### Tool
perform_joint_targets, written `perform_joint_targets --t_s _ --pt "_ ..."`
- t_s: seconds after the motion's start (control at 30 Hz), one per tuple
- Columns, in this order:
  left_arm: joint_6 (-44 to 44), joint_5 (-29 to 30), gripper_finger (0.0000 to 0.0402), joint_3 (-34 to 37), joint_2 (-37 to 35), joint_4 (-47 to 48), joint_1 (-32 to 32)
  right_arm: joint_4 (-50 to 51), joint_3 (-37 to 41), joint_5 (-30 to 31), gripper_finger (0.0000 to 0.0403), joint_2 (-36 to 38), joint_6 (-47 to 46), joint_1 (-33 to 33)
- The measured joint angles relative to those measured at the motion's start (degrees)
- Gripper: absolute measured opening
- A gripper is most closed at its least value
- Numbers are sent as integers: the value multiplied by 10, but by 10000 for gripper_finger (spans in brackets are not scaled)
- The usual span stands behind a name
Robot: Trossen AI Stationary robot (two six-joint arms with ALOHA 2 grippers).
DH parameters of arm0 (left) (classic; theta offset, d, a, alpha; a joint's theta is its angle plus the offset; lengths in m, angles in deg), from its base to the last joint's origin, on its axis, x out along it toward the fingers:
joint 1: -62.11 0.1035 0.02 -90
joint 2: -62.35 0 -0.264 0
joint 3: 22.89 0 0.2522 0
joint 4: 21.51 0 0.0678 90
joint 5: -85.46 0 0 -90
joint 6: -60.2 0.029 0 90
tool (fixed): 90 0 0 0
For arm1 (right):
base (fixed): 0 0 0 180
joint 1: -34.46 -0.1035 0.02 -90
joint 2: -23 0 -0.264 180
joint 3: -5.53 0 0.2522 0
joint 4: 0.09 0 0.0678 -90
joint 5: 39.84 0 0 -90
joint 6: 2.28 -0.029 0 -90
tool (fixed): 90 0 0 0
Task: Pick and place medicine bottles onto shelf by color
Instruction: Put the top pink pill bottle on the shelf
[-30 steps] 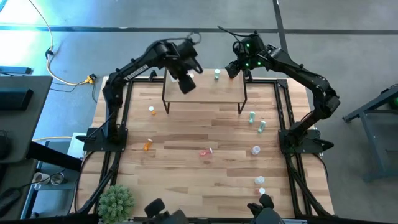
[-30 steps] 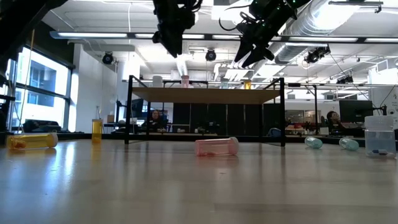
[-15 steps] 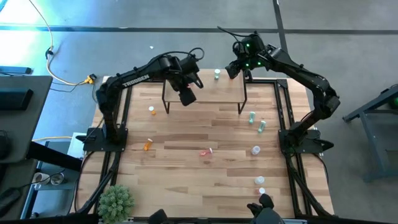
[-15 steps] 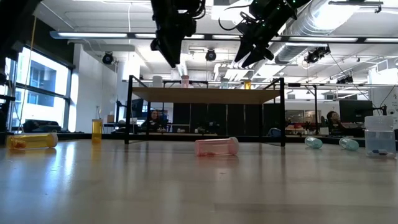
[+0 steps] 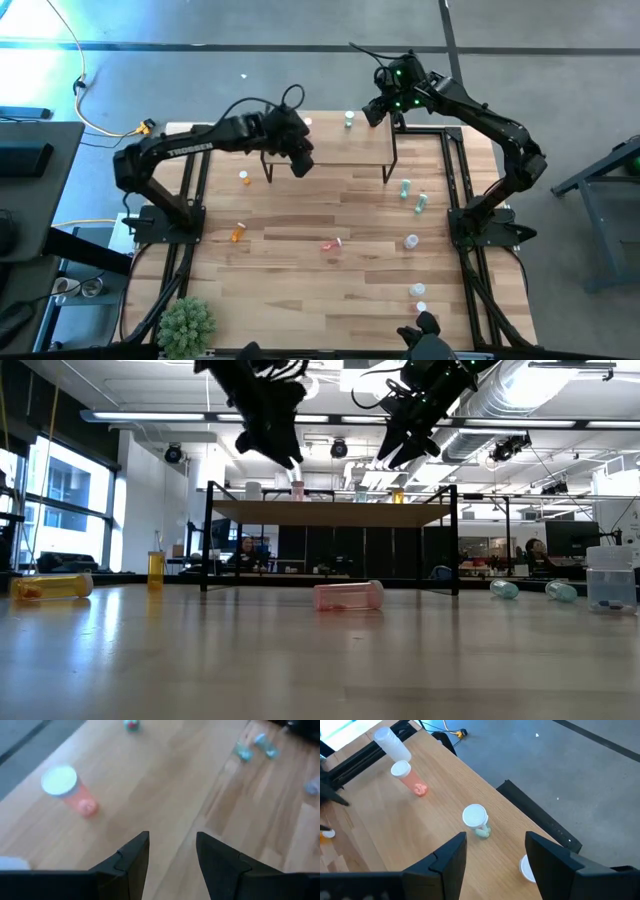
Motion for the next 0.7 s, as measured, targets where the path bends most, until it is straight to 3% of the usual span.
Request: perform_joint_targets --t_s 0.27,0.7 --pt "52 90 154 84 0 -109 -3 0 0 0 193 0 1 0" --pt "106 123 154 94 5 -168 16 -1 0 0 193 0 1 0"
